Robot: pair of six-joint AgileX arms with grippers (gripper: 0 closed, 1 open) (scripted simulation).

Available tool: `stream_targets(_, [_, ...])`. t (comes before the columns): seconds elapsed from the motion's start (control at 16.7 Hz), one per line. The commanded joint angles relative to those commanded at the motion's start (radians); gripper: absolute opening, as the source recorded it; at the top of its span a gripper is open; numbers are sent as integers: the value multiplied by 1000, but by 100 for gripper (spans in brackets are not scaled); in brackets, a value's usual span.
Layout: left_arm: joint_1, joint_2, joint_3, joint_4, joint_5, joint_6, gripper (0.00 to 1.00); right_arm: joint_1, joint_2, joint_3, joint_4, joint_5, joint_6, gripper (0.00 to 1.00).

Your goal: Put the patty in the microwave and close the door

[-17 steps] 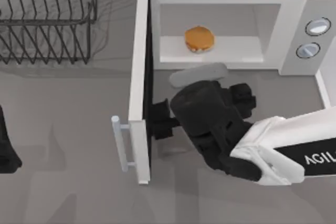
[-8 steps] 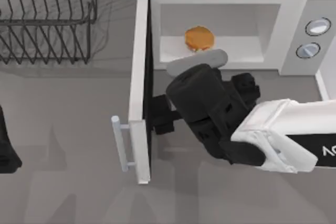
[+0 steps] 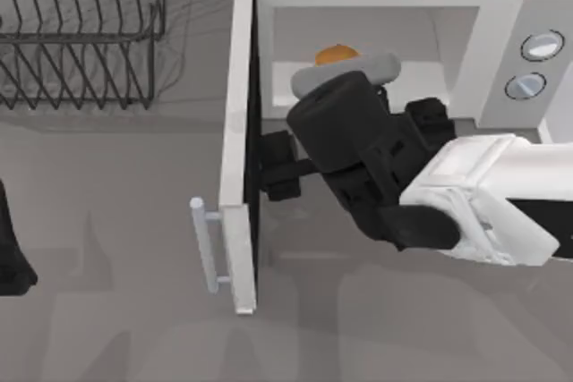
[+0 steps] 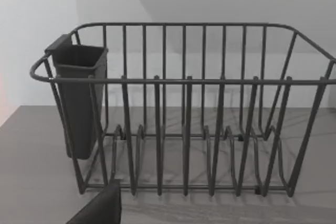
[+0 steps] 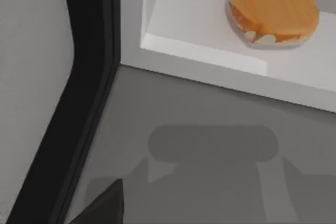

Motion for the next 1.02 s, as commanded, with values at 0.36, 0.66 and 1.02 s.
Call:
stream_targets(0.36, [0,0,0,0,0,0,100,-12,-26,-27,1,-14,-19,100])
stream_targets(0.66, [0,0,0,0,0,0,100,-121,-287,-182,9,-127,-138,100])
stream_targets(1.02, [0,0,0,0,0,0,100,-399,-923,-544,8,-350,-300,100])
